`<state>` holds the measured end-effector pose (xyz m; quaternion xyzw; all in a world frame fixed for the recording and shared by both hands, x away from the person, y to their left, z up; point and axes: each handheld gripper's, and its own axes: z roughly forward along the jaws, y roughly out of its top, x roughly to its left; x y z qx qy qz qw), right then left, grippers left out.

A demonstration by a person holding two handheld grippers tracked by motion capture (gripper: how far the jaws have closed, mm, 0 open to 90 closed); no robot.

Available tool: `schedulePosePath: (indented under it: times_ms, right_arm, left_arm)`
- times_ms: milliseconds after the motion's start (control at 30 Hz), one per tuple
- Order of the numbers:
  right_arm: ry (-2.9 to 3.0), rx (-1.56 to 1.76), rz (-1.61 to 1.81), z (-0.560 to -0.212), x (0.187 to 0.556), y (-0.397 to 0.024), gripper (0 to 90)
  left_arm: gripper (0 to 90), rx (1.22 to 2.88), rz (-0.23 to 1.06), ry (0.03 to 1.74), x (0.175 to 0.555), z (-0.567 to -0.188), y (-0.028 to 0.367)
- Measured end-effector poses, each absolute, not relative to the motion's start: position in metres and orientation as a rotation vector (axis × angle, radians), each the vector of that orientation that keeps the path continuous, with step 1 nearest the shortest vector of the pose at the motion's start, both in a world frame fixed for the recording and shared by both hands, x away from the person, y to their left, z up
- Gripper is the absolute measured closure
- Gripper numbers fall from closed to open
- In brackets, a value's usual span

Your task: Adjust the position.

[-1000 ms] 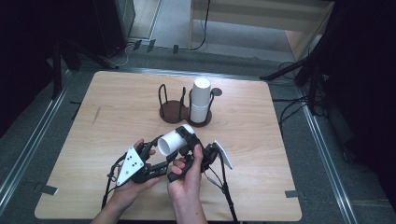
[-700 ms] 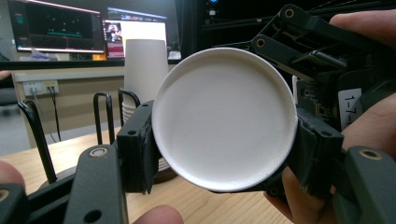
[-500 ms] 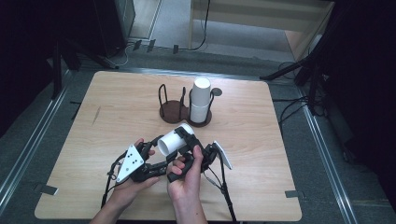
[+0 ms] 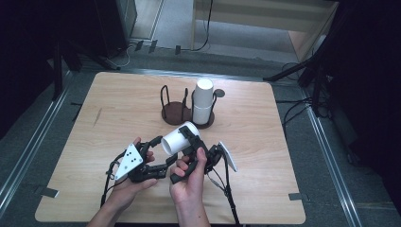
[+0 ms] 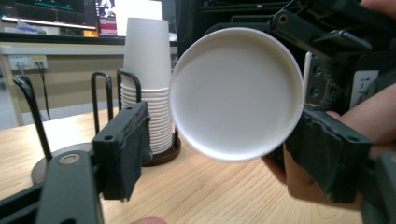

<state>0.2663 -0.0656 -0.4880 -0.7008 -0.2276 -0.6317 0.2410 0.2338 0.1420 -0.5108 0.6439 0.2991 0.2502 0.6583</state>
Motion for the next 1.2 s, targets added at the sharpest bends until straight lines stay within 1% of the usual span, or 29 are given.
schedulePosePath:
  times_ms: [133,267,400,500,567,667,800,1067,1200]
  right_arm:
    - [-0.639,-1.928,-1.759,-0.486,0.267,-0.068,26.0]
    - [-0.656,-1.938,-1.808,-0.484,0.266,-0.071,26.1]
    - [-0.651,-1.947,-1.863,-0.482,0.266,-0.076,26.3]
    - [-0.669,-1.954,-1.887,-0.481,0.265,-0.078,26.4]
    - [-0.681,-1.962,-1.906,-0.48,0.265,-0.08,26.5]
    - [-0.713,-1.983,-1.94,-0.478,0.265,-0.082,26.6]
    - [-0.766,-2.013,-1.979,-0.477,0.264,-0.083,26.7]
    - [-0.895,-2.051,-2.07,-0.47,0.261,-0.083,26.7]
    - [-0.987,-2.093,-2.113,-0.466,0.261,-0.093,26.7]
  left_arm:
    - [17.4,1.472,0.57,0.697,0.234,-0.51,0.144]
    - [15.3,1.482,0.538,0.733,0.235,-0.509,0.147]
    - [15.0,1.487,0.526,0.733,0.235,-0.507,0.151]
    - [13.1,1.504,0.502,0.749,0.236,-0.506,0.153]
    - [10.6,1.526,0.483,0.766,0.237,-0.504,0.155]
    - [4.0,1.562,0.451,0.803,0.239,-0.503,0.158]
    - [0.0,1.59,0.422,0.844,0.241,-0.501,0.162]
    - [0.0,1.589,0.4,0.88,0.243,-0.499,0.171]
    - [0.0,1.58,0.405,0.893,0.244,-0.498,0.177]
